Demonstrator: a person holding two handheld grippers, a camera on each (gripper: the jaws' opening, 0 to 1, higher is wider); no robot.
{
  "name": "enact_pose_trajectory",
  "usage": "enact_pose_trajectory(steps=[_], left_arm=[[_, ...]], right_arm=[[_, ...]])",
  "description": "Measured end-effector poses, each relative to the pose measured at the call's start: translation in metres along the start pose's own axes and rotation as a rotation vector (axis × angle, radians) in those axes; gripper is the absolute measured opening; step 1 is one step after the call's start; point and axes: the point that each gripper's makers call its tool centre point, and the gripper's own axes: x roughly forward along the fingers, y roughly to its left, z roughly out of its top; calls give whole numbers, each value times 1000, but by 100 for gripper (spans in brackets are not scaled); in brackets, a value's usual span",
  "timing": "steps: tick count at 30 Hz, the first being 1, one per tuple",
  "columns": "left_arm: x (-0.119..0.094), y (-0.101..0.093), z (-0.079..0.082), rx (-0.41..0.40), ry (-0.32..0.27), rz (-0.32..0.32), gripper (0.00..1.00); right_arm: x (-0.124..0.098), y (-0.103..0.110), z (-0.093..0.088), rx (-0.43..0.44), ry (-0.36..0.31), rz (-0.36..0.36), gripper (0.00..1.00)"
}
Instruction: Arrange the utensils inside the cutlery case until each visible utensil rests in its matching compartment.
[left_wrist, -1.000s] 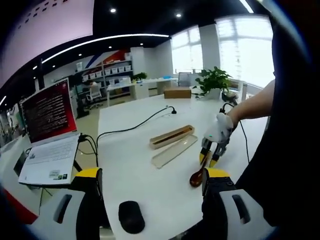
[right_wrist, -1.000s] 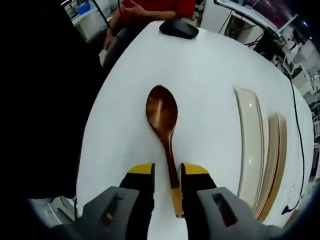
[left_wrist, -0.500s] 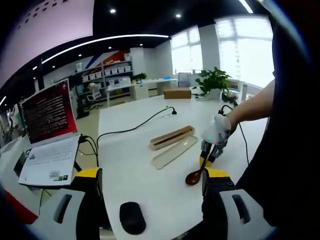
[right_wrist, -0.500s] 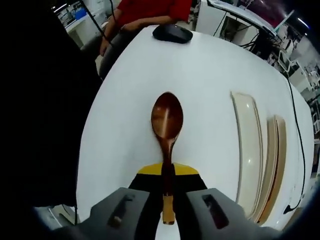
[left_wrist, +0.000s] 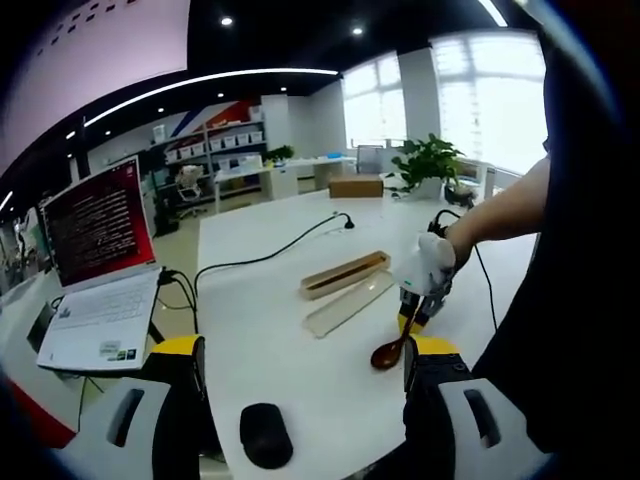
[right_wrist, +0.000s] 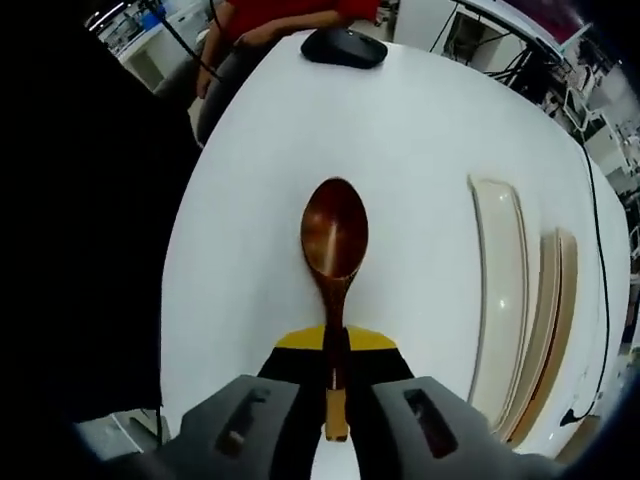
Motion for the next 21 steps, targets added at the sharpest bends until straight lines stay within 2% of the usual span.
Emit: enact_pose_trajectory(steps=[11,21], left_arm=[[-3,2,0,4,-2,3,84],[-7,3,-1,5,-8,10,84]], right_arm=[[0,2,0,-62,103,-11,1],[-1,1,-1,-66,126,-32,2]])
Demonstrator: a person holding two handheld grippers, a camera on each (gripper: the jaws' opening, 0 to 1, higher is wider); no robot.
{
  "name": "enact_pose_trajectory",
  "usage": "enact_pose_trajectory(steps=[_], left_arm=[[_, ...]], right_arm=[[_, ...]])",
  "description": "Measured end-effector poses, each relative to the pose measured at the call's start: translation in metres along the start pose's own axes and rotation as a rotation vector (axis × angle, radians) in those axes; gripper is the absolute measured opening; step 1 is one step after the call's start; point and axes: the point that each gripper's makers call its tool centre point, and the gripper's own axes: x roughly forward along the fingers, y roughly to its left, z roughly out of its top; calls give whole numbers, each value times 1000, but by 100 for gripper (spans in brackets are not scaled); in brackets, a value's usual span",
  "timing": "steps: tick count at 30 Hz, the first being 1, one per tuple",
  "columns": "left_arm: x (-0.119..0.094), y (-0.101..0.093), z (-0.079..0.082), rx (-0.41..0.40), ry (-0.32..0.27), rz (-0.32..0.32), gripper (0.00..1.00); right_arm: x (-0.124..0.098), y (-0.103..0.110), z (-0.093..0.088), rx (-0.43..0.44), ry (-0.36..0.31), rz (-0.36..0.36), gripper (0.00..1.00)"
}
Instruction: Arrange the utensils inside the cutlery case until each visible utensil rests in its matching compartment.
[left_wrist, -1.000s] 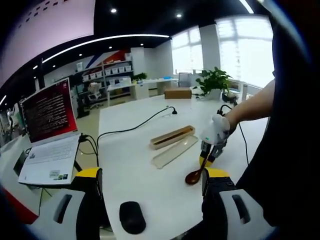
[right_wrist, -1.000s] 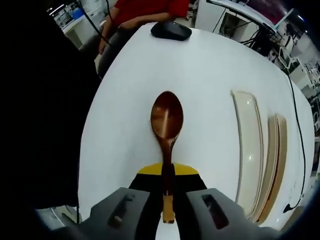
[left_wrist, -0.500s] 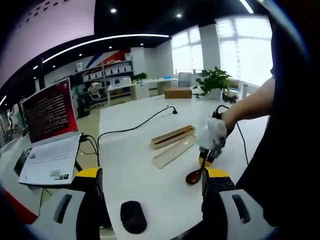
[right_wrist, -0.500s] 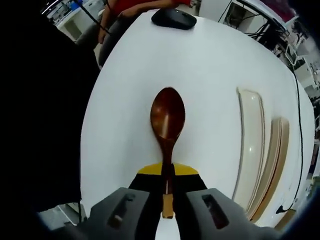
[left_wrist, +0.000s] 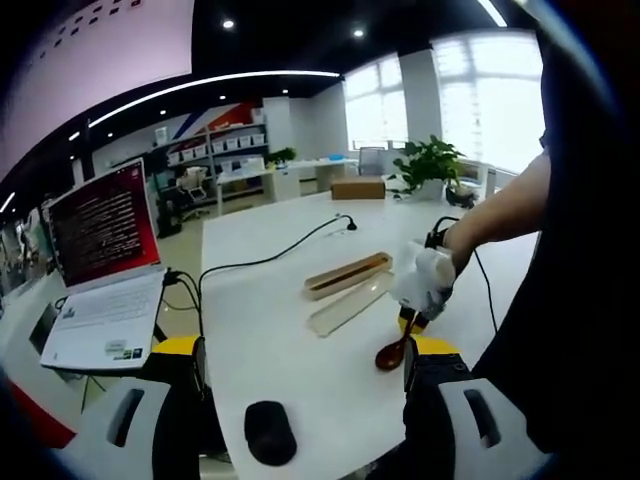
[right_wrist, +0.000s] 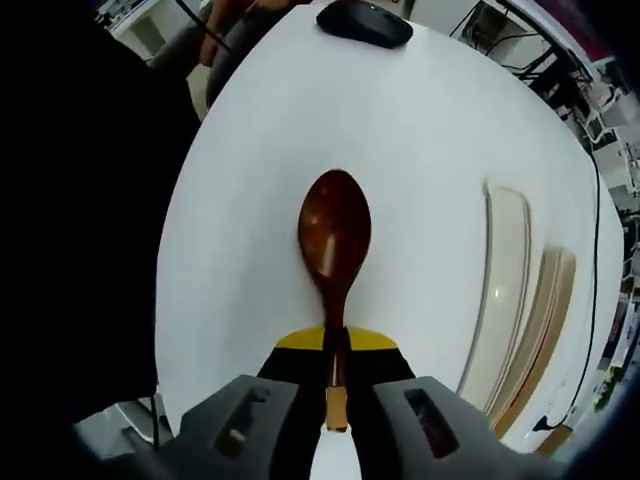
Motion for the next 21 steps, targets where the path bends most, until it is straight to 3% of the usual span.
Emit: enact_pose_trajectory(steps=[21], left_arm=[[-9,3,-10,-10,-4,3,84]], right_arm=[[0,0,-1,97,-40,-26,1]])
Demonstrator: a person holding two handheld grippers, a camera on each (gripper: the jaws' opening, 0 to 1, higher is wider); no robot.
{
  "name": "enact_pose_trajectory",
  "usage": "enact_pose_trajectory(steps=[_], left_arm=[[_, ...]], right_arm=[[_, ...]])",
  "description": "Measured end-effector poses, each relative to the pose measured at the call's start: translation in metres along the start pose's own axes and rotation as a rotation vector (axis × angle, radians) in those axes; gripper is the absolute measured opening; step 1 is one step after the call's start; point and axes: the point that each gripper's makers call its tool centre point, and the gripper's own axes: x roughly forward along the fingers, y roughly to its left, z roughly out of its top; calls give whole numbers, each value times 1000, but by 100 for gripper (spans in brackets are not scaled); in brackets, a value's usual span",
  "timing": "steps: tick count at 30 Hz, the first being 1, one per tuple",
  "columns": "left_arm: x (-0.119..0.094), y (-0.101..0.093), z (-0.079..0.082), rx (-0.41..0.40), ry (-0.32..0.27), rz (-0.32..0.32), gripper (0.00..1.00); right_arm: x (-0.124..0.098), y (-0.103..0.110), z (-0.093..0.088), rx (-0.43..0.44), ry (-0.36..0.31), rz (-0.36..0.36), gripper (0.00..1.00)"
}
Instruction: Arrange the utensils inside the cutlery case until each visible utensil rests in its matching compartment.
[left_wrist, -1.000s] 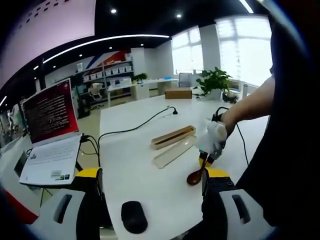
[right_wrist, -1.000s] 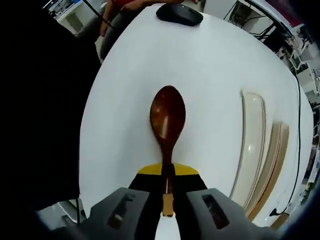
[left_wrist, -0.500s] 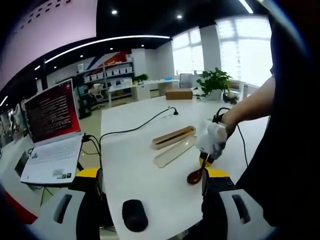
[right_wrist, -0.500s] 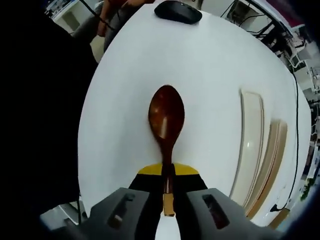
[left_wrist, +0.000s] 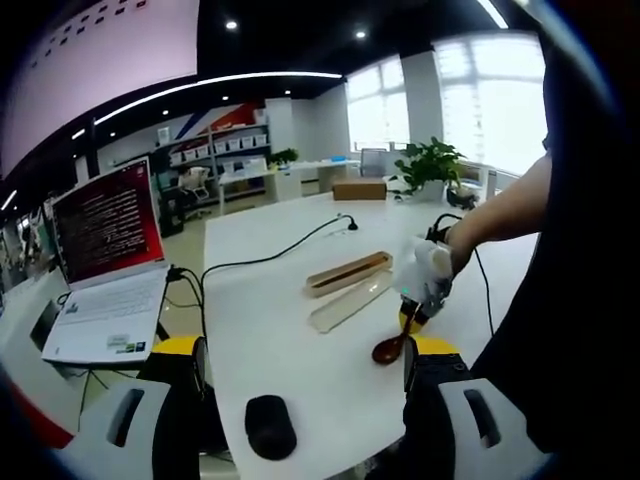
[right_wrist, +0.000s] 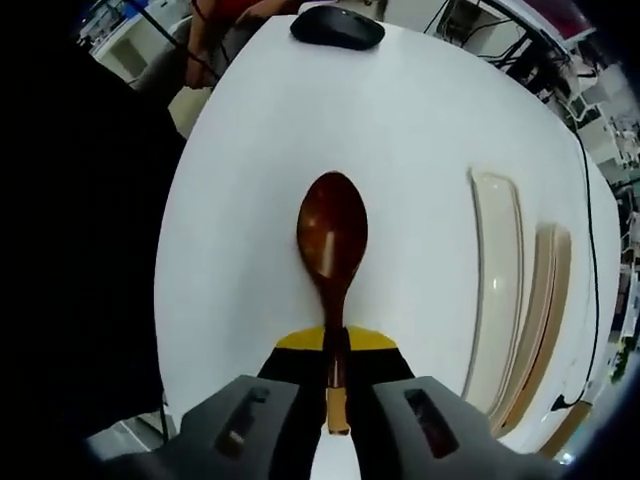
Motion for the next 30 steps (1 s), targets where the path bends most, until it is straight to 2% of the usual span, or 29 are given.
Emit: enact_pose_trajectory(steps=[9,15,30], left_arm=[[2,-5,2,2,-5,-13,84],[3,-6,3,1,-7,-14,84],[2,-5,4,3,-7,-14,84]], right_arm=[[-1,0,1,26,-11,-14,1],[-1,-1,0,83,-42,-20,0],[-1,0,0,81,-45,-24,0]])
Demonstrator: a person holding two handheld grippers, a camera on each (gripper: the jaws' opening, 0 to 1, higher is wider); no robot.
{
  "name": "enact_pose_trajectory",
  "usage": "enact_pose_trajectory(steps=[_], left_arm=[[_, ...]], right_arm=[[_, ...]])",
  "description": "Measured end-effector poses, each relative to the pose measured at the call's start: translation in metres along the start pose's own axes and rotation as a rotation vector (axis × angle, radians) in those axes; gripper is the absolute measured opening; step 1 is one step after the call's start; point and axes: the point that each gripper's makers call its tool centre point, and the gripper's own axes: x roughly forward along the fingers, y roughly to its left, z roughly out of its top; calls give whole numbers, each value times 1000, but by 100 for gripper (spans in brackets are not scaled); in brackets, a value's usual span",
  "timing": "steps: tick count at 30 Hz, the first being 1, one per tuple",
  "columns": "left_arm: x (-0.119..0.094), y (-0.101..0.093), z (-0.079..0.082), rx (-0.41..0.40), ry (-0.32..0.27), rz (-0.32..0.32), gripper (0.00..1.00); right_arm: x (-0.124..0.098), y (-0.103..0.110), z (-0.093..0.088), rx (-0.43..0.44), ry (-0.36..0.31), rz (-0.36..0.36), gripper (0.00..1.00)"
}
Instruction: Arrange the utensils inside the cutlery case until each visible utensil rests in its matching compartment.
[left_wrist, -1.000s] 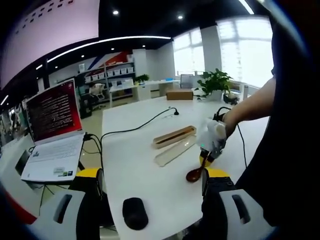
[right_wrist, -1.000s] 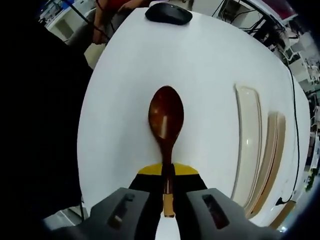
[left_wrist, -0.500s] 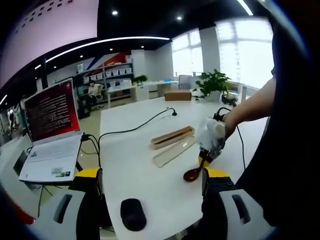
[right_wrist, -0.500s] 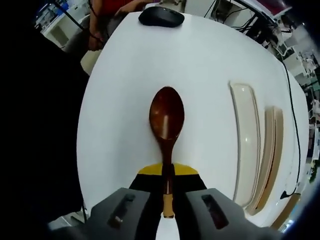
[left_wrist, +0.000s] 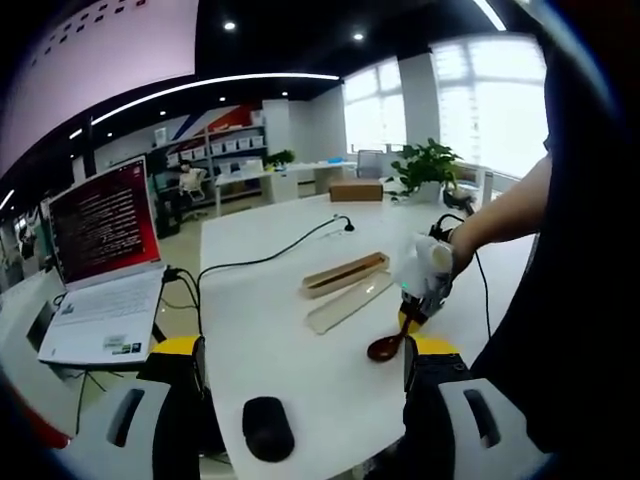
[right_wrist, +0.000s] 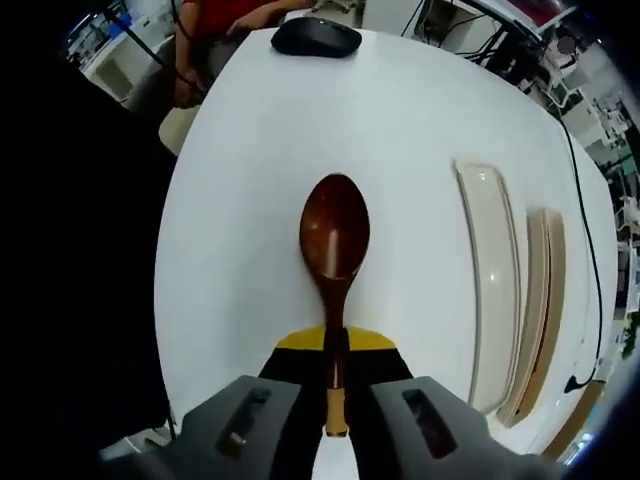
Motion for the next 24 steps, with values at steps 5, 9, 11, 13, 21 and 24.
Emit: enact_pose_trajectory(steps=[5,9,11,13,21,24], left_arm=[[0,1,-1,1,3,-2,84],[1,2,0,5,3,-4,84],[1,2,1,6,2,-4,84],[1,3,0,10,4,-7,84],[7,3,1,17,4,-24,83],[12,2,2,23,2,-35,83]], right_arm=[[-3,-3,1,3,-8,-4,0],[-6,-7,0,3,-8,-10,0],[-8,-9,-1,6,-10,-12,0],[-10,-10,-2,12,-11,-14,0],[-17,-17,-6,26,-13,-32,0],[-19,-17,-6,32,-19,-36,0]])
